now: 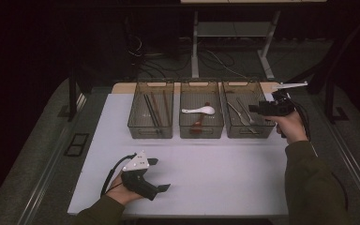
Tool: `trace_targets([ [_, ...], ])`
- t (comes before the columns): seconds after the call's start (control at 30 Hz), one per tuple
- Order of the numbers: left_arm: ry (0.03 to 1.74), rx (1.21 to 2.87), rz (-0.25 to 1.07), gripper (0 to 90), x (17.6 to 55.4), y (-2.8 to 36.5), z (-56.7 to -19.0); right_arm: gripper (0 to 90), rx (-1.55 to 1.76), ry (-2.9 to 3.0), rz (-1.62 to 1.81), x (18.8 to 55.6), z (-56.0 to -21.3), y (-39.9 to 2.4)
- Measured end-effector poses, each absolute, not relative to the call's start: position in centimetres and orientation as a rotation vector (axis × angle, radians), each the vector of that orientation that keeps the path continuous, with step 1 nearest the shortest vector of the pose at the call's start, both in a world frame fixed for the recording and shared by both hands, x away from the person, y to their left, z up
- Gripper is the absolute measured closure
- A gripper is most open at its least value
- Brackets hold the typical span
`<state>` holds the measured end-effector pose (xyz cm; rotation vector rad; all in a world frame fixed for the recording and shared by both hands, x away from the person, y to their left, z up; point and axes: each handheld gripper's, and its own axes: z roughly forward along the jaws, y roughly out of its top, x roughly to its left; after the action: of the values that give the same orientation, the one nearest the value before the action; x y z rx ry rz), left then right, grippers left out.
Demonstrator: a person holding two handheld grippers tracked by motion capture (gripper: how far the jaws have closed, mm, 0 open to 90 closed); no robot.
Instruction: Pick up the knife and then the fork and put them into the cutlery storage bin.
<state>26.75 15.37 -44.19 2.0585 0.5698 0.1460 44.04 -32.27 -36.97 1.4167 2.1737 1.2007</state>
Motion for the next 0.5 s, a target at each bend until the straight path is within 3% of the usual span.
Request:
trace_targets([
  [0.5, 0.580, 2.055, 0.147, 0.0, 27.0, 15.2, -44.3, 20.7, 1.351, 2.123, 1.253, 40.3, -36.2, -31.9],
])
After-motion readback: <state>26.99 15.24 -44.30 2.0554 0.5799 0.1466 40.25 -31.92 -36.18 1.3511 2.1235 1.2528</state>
